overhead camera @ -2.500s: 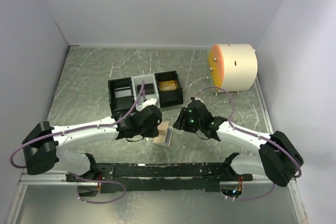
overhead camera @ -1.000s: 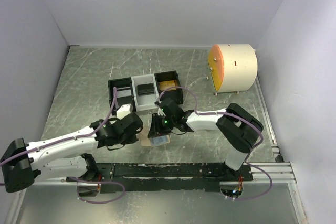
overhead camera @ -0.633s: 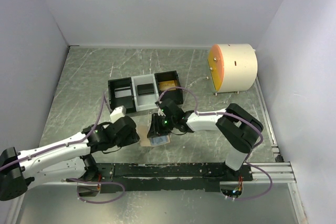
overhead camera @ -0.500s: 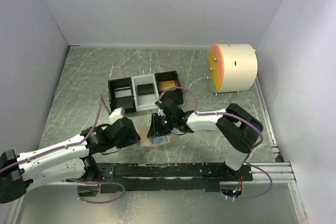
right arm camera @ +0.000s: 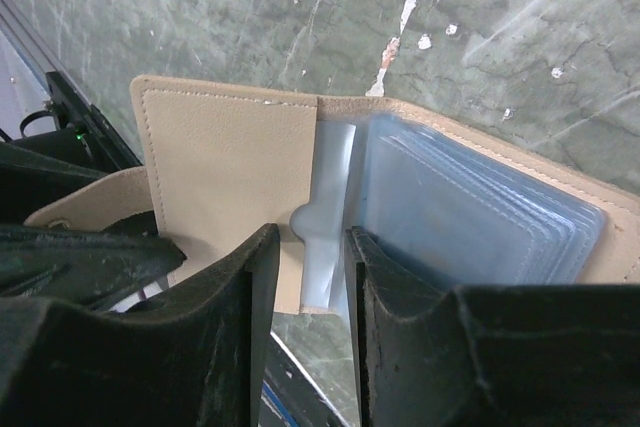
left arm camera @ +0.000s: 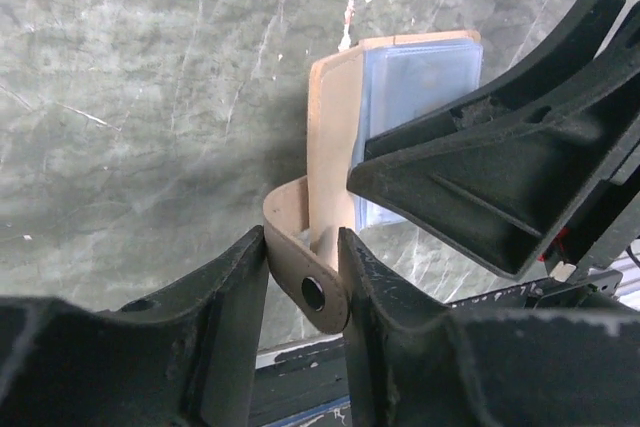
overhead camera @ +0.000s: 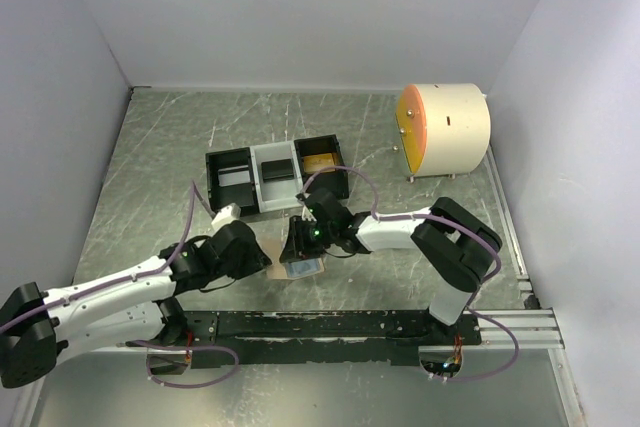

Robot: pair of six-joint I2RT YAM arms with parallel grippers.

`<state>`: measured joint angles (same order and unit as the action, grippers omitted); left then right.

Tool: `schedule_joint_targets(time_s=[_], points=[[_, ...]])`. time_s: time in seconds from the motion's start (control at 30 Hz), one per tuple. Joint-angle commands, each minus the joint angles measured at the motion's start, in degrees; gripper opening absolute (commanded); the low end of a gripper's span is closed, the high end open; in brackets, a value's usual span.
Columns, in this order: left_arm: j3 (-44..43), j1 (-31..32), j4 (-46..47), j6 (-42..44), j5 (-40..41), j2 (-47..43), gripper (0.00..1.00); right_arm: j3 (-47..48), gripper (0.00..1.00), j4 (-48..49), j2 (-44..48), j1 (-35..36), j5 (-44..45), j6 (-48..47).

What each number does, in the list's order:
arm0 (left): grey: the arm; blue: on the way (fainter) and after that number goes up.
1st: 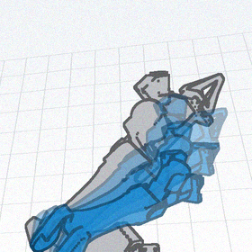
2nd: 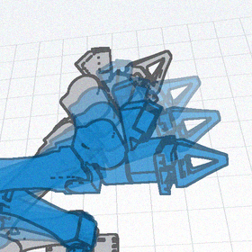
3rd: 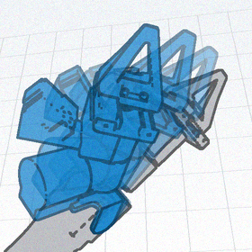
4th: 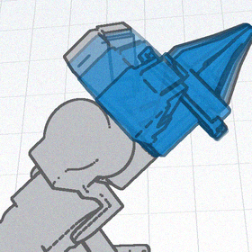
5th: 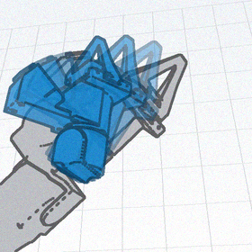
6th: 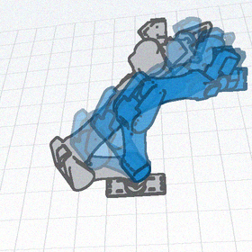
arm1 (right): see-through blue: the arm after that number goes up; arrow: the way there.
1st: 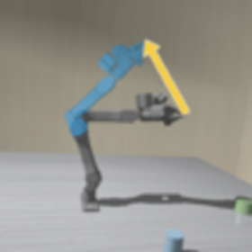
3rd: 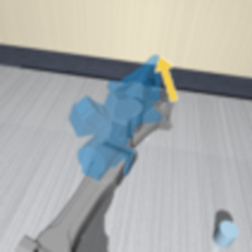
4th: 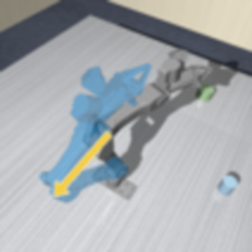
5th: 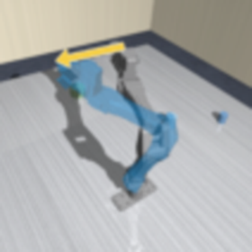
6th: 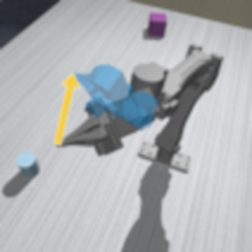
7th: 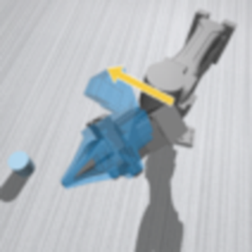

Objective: Take the credit cards out of the card holder

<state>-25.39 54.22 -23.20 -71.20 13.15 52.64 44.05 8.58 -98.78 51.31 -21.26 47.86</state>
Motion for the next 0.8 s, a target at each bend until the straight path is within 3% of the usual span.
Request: schedule_joint_targets(time_s=[0.0,0.33,0.5,0.63,0.77], points=[[-0.3,-1.3,1.7,0.0,1.5,0.2,0.40,-2.3,0.34,-0.1,0.9,-1.4,0.4,-0.4],[-1.5,-1.8,4.2,2.3,-1.3,5.6,0.16,1.0,0.48,-7.2,9.8,-8.2,2.7,-2.2],[-2.0,-1.8,4.8,2.8,-2.2,6.9,0.14,-1.3,0.57,-11.4,15.1,-11.2,8.0,-4.7],[-1.9,-1.8,5.5,3.1,-3.3,7.4,0.13,-2.7,0.54,-13.7,15.6,-12.5,5.8,-4.8],[-1.9,-1.8,5.5,3.4,-3.5,7.6,0.13,-6.1,0.49,-9.0,15.7,-12.5,1.3,-3.0]])
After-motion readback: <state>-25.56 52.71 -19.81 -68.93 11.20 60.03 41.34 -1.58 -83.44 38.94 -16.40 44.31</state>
